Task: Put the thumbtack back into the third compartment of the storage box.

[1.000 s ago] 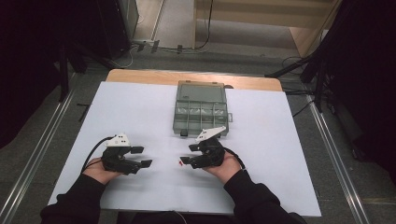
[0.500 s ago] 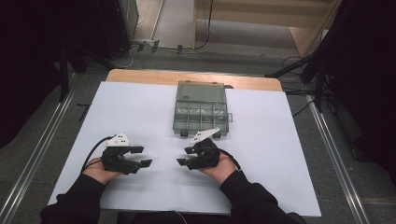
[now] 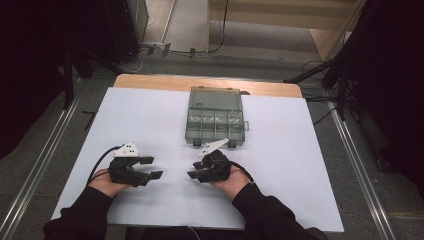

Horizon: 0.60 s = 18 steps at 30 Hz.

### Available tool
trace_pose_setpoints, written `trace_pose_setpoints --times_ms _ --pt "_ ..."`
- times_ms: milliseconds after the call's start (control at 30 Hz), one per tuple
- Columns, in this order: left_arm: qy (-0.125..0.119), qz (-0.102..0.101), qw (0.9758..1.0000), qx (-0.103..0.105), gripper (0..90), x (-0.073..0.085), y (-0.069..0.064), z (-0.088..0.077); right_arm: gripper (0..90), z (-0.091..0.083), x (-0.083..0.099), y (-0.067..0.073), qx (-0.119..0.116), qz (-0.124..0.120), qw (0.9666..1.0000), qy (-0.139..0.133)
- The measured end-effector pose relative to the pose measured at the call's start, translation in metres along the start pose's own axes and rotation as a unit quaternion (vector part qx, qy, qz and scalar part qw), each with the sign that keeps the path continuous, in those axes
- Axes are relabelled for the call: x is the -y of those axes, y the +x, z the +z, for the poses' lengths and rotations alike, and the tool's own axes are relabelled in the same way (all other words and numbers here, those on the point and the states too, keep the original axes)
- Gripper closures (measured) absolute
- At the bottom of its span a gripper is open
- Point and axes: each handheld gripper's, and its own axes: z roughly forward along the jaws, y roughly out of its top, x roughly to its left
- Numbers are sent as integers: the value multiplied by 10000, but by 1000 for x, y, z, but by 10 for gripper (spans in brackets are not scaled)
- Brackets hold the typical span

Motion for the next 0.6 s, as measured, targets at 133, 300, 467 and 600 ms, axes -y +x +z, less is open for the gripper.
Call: trace_pose_setpoints --times_ms 133,300,467,600 --pt "-7 7 10000 -14 307 0 0 0 648 3 0 0 -53 -25 10000 78" --pt "-8 5 10000 -6 307 0 0 0 705 4 0 2 -7 -95 9999 125" --pt "-5 2 10000 -4 307 0 0 0 808 5 1 4 40 -64 9999 148" --pt "-4 9 10000 -2 307 0 0 0 827 5 0 1 12 -8 9999 148"
